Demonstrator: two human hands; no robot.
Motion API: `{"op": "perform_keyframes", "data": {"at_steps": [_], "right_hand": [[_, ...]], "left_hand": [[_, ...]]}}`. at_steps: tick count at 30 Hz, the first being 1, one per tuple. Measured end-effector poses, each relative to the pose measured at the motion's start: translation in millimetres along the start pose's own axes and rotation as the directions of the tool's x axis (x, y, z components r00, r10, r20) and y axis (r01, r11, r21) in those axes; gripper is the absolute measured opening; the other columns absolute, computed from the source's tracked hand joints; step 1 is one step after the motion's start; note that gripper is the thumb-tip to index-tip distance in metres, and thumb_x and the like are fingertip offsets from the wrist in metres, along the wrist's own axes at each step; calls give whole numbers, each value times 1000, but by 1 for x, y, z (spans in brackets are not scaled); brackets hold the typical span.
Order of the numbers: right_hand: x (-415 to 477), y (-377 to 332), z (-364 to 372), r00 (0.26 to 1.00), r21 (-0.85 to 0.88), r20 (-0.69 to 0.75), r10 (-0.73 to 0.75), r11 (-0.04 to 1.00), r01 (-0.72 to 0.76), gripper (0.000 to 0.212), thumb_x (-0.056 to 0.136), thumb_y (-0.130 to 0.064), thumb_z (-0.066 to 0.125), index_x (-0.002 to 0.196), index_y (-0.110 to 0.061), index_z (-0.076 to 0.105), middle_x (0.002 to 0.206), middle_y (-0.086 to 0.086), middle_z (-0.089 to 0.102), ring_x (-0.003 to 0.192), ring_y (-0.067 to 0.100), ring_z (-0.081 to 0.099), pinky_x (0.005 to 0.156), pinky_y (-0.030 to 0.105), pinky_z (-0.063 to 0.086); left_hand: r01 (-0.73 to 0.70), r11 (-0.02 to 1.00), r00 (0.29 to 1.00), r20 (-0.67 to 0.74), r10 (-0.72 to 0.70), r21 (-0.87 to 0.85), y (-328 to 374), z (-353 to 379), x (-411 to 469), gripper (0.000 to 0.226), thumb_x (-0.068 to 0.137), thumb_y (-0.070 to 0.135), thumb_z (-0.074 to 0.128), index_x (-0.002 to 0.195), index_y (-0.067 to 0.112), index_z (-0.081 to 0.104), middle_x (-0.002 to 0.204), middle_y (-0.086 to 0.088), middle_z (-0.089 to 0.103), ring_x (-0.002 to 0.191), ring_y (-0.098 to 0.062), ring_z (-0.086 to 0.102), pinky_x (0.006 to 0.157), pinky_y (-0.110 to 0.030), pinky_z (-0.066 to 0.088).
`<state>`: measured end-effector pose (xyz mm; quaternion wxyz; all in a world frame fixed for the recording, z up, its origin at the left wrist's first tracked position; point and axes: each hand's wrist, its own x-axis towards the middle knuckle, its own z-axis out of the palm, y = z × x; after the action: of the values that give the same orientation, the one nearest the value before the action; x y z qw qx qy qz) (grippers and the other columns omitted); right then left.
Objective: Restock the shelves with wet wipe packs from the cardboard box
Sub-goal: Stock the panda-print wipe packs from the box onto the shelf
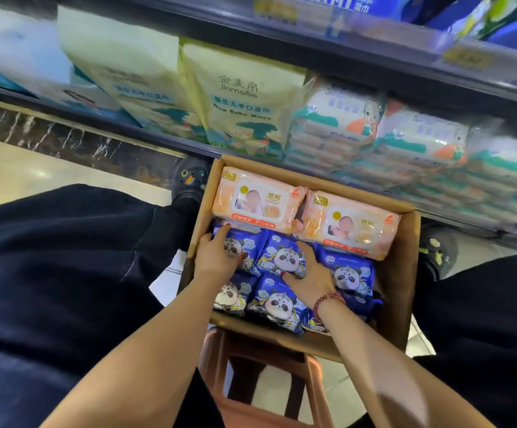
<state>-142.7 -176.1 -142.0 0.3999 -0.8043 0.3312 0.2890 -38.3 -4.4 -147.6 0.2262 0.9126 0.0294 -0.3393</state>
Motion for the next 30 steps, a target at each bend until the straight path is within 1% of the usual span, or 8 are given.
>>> {"op": "perform_keyframes", "data": {"at_steps": [2, 5, 13, 18, 22, 25, 28, 30], "right_hand": [[2, 0, 2, 999, 46, 32, 4, 999, -5, 77, 90, -32, 60, 150, -31, 11, 92, 8, 62, 57, 12, 51, 54, 24, 45], [2, 1, 1, 998, 132, 61, 21, 991, -28, 79, 89, -33, 62, 149, -37, 11, 138, 16, 42, 102, 28, 58, 84, 32, 46], [8, 6, -4, 994, 472, 105, -21, 881, -31, 76, 80, -8, 73, 143, -31, 37, 139, -2, 45, 128, 20, 47, 101, 34, 45], [7, 12, -5, 998, 414, -34, -55, 908, 65, 61, 76, -17, 77, 124, -42, 49, 132, -2, 49, 122, 19, 47, 99, 40, 46], [4, 6, -9, 989, 358, -102, -107, 924, 137, 44, 81, -15, 72, 112, -40, 54, 121, 5, 37, 88, 1, 41, 72, 6, 36], [3, 1, -7, 981, 337, -132, -144, 924, 181, 46, 82, -11, 69, 116, -39, 54, 128, 4, 29, 101, 3, 36, 75, 0, 33], [2, -3, 1, 993, 355, -75, -93, 928, 113, 60, 83, -11, 68, 129, -44, 47, 149, -2, 18, 130, 13, 30, 82, 21, 49], [4, -3, 6, 995, 375, -68, -77, 922, 97, 61, 83, -14, 66, 126, -50, 44, 148, 2, 31, 132, 26, 39, 76, 29, 54]], "left_hand": [[15, 998, 999, 38, -17, 56, 1, 0, 4, 79, 84, 33, 72, 149, 29, 27, 142, -15, 37, 112, -28, 56, 98, -38, 46], [47, 989, 996, 71, -58, 140, 4, 2, 6, 75, 88, 35, 66, 150, 34, 23, 141, -17, 34, 117, -36, 52, 98, -42, 46], [138, 986, 981, 125, -148, 90, 5, 0, 8, 82, 82, 39, 70, 148, 37, 20, 132, -20, 48, 117, -38, 51, 96, -47, 48], [71, 994, 996, 52, -68, -78, 6, -2, -3, 75, 70, 39, 81, 134, 32, 43, 116, -9, 59, 107, -30, 56, 91, -43, 50], [-8, 991, 999, -46, 2, -137, 10, 1, -8, 67, 73, 31, 81, 132, 33, 50, 106, -10, 52, 110, -30, 50, 95, -37, 47], [-71, 987, 997, -36, 66, -146, 14, -1, -6, 66, 73, 29, 81, 131, 33, 51, 110, -15, 53, 113, -30, 43, 97, -32, 41], [-1, 993, 998, 69, 9, -118, 14, -4, -3, 76, 69, 35, 81, 135, 39, 44, 124, -15, 50, 118, -33, 44, 104, -38, 41], [16, 984, 988, 153, 11, -179, 12, -6, -5, 79, 71, 29, 80, 139, 36, 40, 126, -13, 54, 115, -30, 53, 98, -37, 47]]}}
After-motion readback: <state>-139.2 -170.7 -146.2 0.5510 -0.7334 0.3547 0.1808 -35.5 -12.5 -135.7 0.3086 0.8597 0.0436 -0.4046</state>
